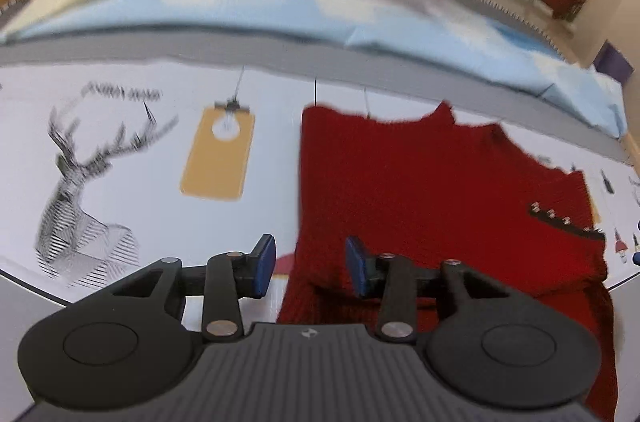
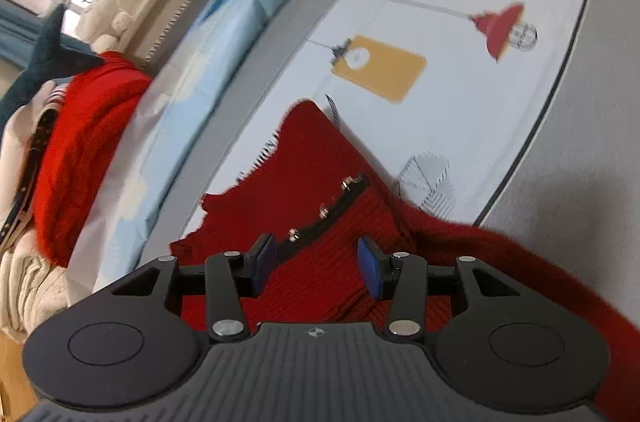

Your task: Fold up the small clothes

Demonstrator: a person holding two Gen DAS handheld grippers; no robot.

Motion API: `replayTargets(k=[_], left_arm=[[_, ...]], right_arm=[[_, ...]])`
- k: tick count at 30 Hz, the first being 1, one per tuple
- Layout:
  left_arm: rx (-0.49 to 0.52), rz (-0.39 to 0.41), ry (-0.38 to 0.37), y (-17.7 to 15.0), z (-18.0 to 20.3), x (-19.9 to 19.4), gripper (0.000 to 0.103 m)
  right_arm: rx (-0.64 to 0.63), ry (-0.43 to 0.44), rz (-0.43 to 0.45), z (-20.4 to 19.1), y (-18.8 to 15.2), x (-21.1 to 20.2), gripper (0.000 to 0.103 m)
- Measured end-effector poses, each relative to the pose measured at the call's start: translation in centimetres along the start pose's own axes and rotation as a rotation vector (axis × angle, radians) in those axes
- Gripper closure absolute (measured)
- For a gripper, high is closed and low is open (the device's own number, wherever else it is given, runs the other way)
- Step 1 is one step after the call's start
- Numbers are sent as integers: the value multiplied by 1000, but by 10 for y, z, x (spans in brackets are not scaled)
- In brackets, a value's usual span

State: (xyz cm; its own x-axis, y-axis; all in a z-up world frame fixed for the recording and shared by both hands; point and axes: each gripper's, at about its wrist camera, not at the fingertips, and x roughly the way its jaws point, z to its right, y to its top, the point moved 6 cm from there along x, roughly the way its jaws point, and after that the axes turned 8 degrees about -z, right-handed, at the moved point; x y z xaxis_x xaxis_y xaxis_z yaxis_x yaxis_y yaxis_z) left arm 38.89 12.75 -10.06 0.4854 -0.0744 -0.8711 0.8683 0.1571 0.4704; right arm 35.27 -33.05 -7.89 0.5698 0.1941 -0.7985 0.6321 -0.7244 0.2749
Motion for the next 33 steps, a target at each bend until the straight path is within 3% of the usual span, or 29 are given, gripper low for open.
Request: replayTargets(k=[6, 9, 12, 16, 20, 23, 29, 31, 33], left_arm=[[8, 106, 35, -20, -1, -74, 59], [72, 152, 49, -40, 4, -123, 59], [126, 201, 38, -72, 6, -171, 59], [110, 236, -6, -123, 2, -212, 59], [35, 191, -53, -175, -5, -219, 61], [8, 134, -49, -209, -13, -202, 64], [-78, -117, -35, -272, -38, -163, 70], [-76, -137, -64, -275, -40, -162, 70], [-43, -112, -68, -276, -41, -161, 70]], right_arm=[[-167, -37, 84, -2, 3, -54, 55], [-303, -39, 145, -4, -4, -97, 54], [-378, -38, 178, 5, -17, -139, 52], [-430, -7, 165, 27, -43, -194, 51], [-491, -18, 168, 64, -81, -233, 48], [-498, -38, 143, 97, -110, -237, 49], [-493, -91, 56, 167, -153, -204, 49], [-446, -174, -16, 192, -158, -183, 49], [-374, -158, -69, 203, -157, -170, 50]])
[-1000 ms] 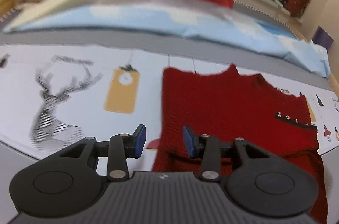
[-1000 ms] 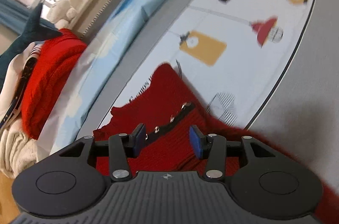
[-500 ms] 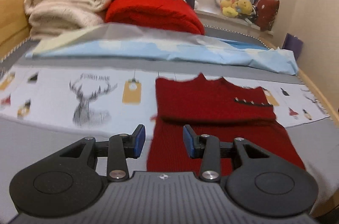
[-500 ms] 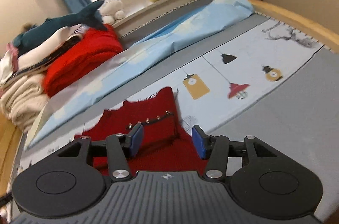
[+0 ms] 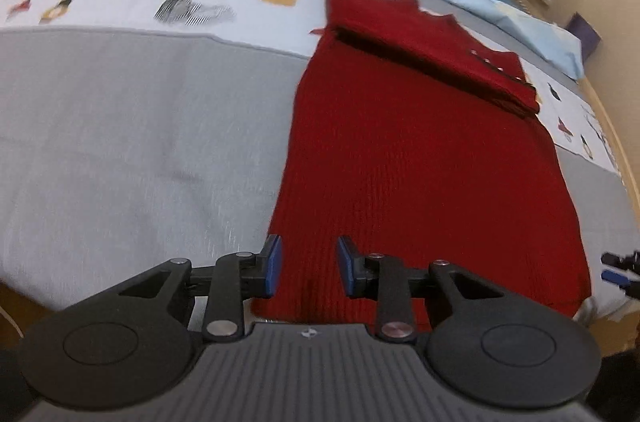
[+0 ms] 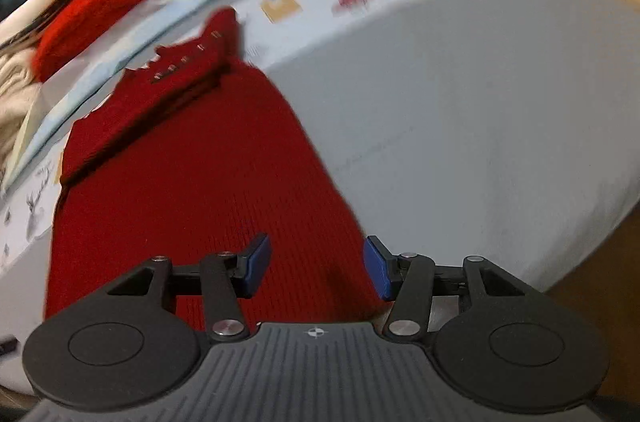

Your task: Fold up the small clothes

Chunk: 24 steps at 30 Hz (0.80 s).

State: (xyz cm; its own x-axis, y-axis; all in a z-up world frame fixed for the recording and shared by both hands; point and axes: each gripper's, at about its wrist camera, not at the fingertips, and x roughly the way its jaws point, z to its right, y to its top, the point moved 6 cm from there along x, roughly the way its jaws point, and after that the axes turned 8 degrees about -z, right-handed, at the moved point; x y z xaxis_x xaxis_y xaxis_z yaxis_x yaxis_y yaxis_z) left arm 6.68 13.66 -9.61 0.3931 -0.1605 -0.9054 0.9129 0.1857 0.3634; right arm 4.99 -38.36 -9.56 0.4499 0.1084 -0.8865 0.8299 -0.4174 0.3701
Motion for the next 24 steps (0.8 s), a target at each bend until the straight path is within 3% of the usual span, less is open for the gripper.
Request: replayTargets(k=[3, 5, 6, 8, 11, 21, 22, 23, 24], left_arm=[[-56, -4, -37, -9, -17, 20, 70], [-157, -116, -5, -19, -31, 45, 73], [-190, -135, -21, -20, -33, 49, 73], [-172, -131, -33, -16, -29, 50, 73], [-132, -153, 13, -22, -29, 54, 73], [-97, -152, 20, -23, -25, 60, 72], [-91, -149, 21, -23, -24, 60, 72], [-88, -147, 21, -23, -23, 60, 72], [-88, -144, 20, -22, -22, 63, 72]], right_arm=[[12, -13, -37, 0, 1, 16, 50], [-2, -55, -64, -1, -2, 26, 50], [-6, -70, -76, -2, -2, 31, 50], [-29, -105, -89, -2, -4, 39, 50], [-58, -148, -98, 1, -7, 44, 50], [-80, -167, -121, 1, -8, 60, 48], [-91, -166, -120, 0, -8, 60, 51], [-100, -166, -116, -1, -8, 61, 62], [-104, -164, -110, -2, -7, 61, 81]])
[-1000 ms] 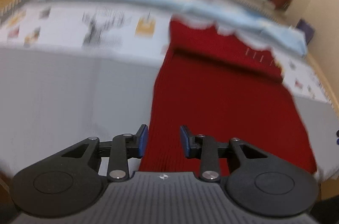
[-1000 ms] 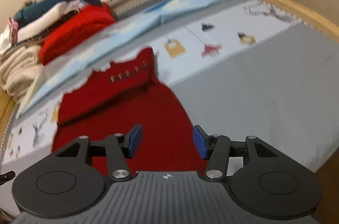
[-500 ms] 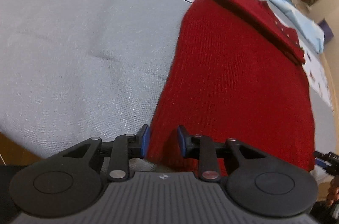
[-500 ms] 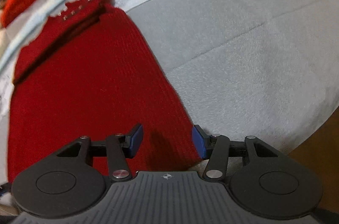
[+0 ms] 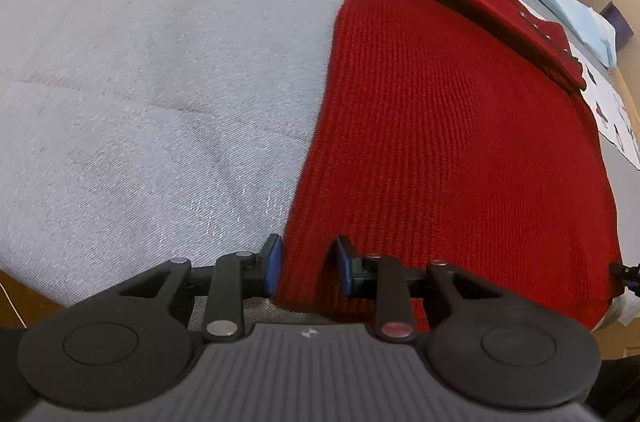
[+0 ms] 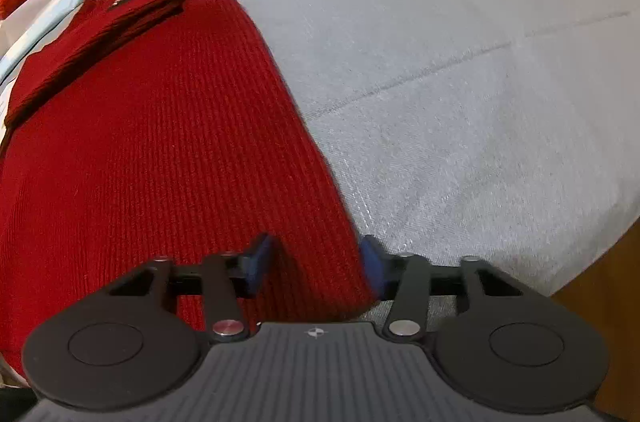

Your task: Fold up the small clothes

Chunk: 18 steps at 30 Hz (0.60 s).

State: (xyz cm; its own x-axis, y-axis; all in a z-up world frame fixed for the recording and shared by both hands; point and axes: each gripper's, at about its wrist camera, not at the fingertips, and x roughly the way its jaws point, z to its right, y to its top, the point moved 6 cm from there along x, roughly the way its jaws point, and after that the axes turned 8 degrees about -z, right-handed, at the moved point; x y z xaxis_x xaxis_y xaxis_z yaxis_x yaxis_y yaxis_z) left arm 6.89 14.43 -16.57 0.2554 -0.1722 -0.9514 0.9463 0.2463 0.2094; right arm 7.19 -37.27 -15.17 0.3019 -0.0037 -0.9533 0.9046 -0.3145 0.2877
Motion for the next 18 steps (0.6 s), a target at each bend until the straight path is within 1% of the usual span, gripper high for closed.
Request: replayTargets(k=[1, 3, 4, 5, 7, 8, 9, 12, 14, 18], left_arm=[[0, 3, -2, 0, 0, 0, 72], [10, 10, 1, -1, 1, 0, 73], [19, 12, -2, -1, 3, -1, 82], [29, 11, -7, -3, 4, -2, 87], [47, 6, -20, -7, 8, -5, 88], [53, 1, -27, -9, 9, -6, 88], [60, -5, -33, -10, 10, -6, 88], [86, -21, -26, -13, 14, -2, 87], [72, -18, -25, -11, 13, -2, 84], [9, -5, -22, -6, 3, -3, 83]], right_arm=[[1, 16, 4, 0, 0, -1, 86], [22, 44, 7, 5, -5, -7, 88], [27, 50, 9, 6, -5, -9, 88], [32, 56, 11, 6, -5, -10, 88], [40, 66, 15, 7, -4, -13, 88], [45, 68, 13, 8, -5, -13, 83], [51, 71, 10, 8, -4, -12, 80], [45, 64, -10, 6, -7, -8, 79], [15, 47, -8, 2, -7, -8, 79], [22, 47, -9, 2, -6, -8, 79]])
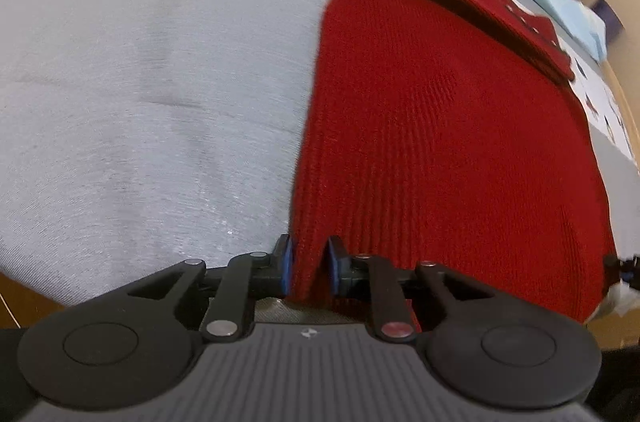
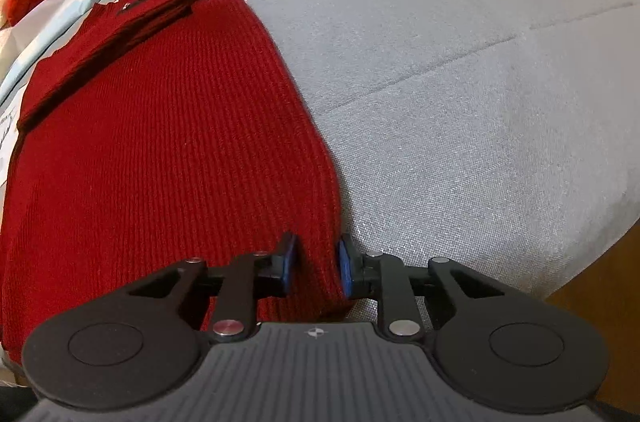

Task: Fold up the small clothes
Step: 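Grasp the sweater hem with the left gripper while the right gripper grasps it too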

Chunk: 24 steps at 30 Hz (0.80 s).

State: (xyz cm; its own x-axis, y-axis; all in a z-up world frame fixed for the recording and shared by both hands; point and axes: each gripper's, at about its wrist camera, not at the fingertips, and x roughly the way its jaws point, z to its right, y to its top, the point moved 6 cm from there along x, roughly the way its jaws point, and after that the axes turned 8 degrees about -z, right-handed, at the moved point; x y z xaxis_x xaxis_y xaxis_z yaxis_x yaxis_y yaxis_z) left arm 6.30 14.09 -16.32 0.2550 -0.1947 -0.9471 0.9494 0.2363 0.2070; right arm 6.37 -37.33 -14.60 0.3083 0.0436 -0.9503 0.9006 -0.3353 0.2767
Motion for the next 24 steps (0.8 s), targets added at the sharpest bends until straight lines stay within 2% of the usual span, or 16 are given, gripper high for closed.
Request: replayTargets(k=[7, 8, 9, 10, 12, 15, 17, 19, 21, 24], left_arm=[[32, 14, 29, 1, 6, 0, 82], [32, 12, 26, 1, 6, 0, 89], [26, 15, 12, 1, 6, -3, 91], [16, 28, -2, 1, 4, -8, 92], [7, 65, -12, 1, 1, -21, 93], [13, 98, -36, -1, 1, -34, 93], [14, 80, -30, -3, 1, -30, 91], [-16, 16, -57, -5, -2, -18, 91], [-40, -33, -67, -6, -4, -5, 85], [-41, -25, -64, -2, -6, -1, 83]], right_arm=[[-19, -11, 2, -3, 0, 2, 78], [-25, -14, 2, -4, 0, 3, 80], [-33, -18, 4, -5, -1, 3, 88], [-54, -18, 10, -8, -1, 2, 90], [-78, -32, 64, -10, 2, -9, 93], [-63, 17, 150, -10, 9, -30, 93], [-51, 13, 130, -7, 7, -28, 92], [-35, 2, 57, -3, 3, -14, 90], [-34, -26, 9, -2, 0, -2, 81], [-66, -56, 5, -6, 2, 2, 81]])
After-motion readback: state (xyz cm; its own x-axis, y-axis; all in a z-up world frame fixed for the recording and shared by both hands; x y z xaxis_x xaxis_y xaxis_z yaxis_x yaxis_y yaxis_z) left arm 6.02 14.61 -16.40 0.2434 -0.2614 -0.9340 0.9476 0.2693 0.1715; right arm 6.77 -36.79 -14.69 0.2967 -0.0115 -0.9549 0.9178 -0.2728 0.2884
